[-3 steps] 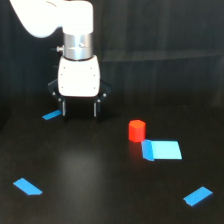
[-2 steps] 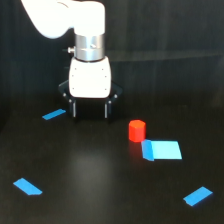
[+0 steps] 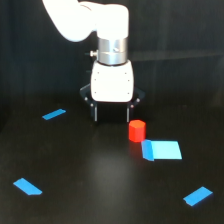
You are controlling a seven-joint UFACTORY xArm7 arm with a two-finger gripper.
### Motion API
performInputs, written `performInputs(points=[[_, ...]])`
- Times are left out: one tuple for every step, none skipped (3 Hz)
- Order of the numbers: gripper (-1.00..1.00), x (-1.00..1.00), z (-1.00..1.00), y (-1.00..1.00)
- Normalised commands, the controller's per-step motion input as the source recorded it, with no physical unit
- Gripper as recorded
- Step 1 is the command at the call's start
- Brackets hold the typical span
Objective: Pick up the red object from the table
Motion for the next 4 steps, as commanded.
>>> performInputs(points=[[1.00,0.81,0.42,-0.47],[1.00,0.36,0.46,-0.60],[0.94,0.18,0.15,-0.51],[-0.21,0.14,-0.46,-0.19]])
